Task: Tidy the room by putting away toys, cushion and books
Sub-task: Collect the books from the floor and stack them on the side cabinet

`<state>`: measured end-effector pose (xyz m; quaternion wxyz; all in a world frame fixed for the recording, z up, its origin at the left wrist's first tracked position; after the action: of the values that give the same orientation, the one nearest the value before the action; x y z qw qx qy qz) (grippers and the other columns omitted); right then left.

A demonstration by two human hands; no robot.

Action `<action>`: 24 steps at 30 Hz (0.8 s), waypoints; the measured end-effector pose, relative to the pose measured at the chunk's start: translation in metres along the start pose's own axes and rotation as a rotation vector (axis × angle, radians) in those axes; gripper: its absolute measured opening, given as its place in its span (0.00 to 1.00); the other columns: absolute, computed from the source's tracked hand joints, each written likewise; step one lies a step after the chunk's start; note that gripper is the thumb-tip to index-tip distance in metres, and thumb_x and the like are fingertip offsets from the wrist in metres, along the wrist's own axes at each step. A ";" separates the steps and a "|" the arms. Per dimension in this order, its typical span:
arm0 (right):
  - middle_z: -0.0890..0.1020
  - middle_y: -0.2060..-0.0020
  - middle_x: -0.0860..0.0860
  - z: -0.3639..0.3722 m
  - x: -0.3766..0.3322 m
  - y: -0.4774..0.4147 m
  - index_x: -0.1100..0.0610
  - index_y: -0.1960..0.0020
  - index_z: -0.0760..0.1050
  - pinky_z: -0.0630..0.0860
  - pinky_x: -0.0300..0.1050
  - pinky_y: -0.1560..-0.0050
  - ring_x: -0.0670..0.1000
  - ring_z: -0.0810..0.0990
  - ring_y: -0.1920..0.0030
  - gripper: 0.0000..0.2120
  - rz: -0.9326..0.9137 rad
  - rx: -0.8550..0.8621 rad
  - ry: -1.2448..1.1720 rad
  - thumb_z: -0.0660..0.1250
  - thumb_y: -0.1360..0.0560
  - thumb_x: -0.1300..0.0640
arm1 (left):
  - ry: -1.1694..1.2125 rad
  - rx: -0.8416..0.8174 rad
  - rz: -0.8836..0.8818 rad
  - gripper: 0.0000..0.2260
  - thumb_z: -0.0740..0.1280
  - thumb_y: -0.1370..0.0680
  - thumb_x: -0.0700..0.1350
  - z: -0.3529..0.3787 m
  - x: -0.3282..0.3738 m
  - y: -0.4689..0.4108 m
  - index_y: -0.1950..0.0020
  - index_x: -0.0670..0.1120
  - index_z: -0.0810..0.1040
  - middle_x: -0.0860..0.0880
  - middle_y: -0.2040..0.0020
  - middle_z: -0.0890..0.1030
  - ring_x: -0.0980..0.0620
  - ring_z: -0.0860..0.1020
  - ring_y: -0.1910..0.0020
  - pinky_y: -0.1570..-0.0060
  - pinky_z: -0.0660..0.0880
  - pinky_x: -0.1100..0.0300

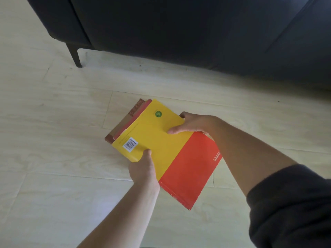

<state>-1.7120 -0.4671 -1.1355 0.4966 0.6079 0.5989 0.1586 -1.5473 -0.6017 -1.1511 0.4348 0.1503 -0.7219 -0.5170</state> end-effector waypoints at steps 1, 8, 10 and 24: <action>0.59 0.24 0.51 0.000 0.003 0.001 0.45 0.25 0.55 0.60 0.56 0.31 0.56 0.59 0.26 0.47 -0.006 -0.004 -0.084 0.77 0.36 0.38 | -0.013 0.002 0.017 0.19 0.70 0.26 0.51 -0.001 0.001 -0.002 0.40 0.43 0.74 0.46 0.48 0.78 0.44 0.76 0.50 0.48 0.73 0.52; 0.72 0.30 0.53 0.012 0.020 0.022 0.54 0.27 0.66 0.69 0.58 0.31 0.55 0.72 0.32 0.49 0.114 -0.236 -0.385 0.83 0.42 0.45 | -0.163 -0.013 0.043 0.23 0.69 0.27 0.54 -0.007 0.005 -0.004 0.40 0.42 0.71 0.45 0.44 0.76 0.41 0.75 0.45 0.42 0.73 0.47; 0.81 0.40 0.56 0.019 0.019 0.037 0.57 0.36 0.74 0.77 0.55 0.40 0.55 0.81 0.44 0.25 0.065 -0.203 -0.492 0.76 0.30 0.54 | -0.231 -0.044 0.058 0.22 0.69 0.27 0.55 -0.012 0.008 -0.008 0.42 0.42 0.70 0.46 0.44 0.75 0.42 0.74 0.45 0.43 0.72 0.48; 0.84 0.46 0.56 0.059 0.050 0.165 0.57 0.35 0.73 0.81 0.46 0.55 0.56 0.84 0.48 0.34 -0.229 0.008 -1.223 0.75 0.40 0.52 | -0.305 -0.876 0.097 0.25 0.53 0.29 0.66 -0.017 0.067 0.032 0.60 0.55 0.86 0.49 0.57 0.86 0.52 0.84 0.62 0.62 0.79 0.55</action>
<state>-1.5598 -0.4120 -1.0516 0.7614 0.5225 0.2680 -0.2747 -1.5652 -0.6437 -1.0897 0.3697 -0.1591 -0.4975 -0.7685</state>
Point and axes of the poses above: each hand's wrist, its own y-axis away from the middle knuckle, its own z-axis out of the palm, x = y × z, the point moved 2 cm from there along -y, towards the middle knuckle
